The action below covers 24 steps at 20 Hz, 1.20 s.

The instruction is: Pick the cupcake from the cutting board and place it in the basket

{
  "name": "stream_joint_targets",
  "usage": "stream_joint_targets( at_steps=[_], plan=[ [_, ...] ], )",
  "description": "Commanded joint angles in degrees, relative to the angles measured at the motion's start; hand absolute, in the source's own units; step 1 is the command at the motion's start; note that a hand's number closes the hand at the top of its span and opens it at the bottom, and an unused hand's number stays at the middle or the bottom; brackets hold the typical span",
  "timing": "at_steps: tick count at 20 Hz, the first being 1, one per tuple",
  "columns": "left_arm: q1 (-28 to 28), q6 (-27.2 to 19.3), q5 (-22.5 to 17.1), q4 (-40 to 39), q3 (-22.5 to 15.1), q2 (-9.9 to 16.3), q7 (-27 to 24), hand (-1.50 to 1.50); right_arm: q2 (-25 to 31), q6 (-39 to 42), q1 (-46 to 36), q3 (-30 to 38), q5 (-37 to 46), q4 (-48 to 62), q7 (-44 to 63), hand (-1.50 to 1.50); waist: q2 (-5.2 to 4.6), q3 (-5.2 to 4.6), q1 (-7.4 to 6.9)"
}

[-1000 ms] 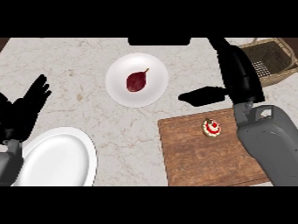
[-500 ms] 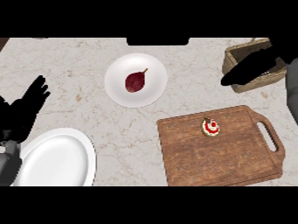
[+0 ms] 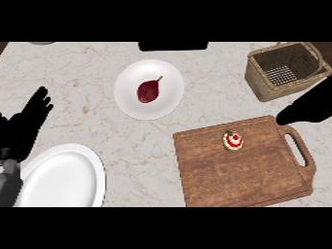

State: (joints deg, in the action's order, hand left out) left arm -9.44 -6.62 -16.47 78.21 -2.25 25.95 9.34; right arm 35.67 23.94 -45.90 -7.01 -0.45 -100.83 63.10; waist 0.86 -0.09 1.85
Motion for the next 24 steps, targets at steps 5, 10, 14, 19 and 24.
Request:
stream_joint_targets(
  at_steps=[5, 10, 14, 19, 24],
  plan=[
    [-0.11, 2.03, 0.22, 0.53, 1.31, 0.58, 0.53, 0.0, 4.57, -2.38, 11.08, 6.95, -6.64, -20.38, 12.65, -1.5, -0.33, 0.06, -0.5],
    [-1.68, 2.11, 1.39, -0.4, 1.6, -0.94, 0.21, 0.0, 1.78, -5.06, 24.45, 7.06, -1.09, -26.83, 6.73, -1.5, -0.68, 0.08, -1.07],
    [-2.85, 1.48, 3.24, -1.97, 1.31, -2.51, -0.4, 0.0, -5.56, -9.55, 30.59, -0.31, 13.68, -25.52, -2.92, -1.5, -0.91, 0.09, -1.59],
    [-4.43, 3.09, 3.0, -1.77, 2.57, -2.11, 1.86, 0.0, -10.11, -13.9, 36.46, -1.73, 24.61, -18.13, -16.27, -1.5, -0.95, 0.12, -1.85],
    [-3.71, 3.84, 3.61, -1.06, 2.98, -2.57, 1.46, 0.0, -16.53, -22.76, 38.98, -2.35, 28.49, -8.18, -28.57, -1.5, -0.99, 0.14, -2.08]
  ],
)
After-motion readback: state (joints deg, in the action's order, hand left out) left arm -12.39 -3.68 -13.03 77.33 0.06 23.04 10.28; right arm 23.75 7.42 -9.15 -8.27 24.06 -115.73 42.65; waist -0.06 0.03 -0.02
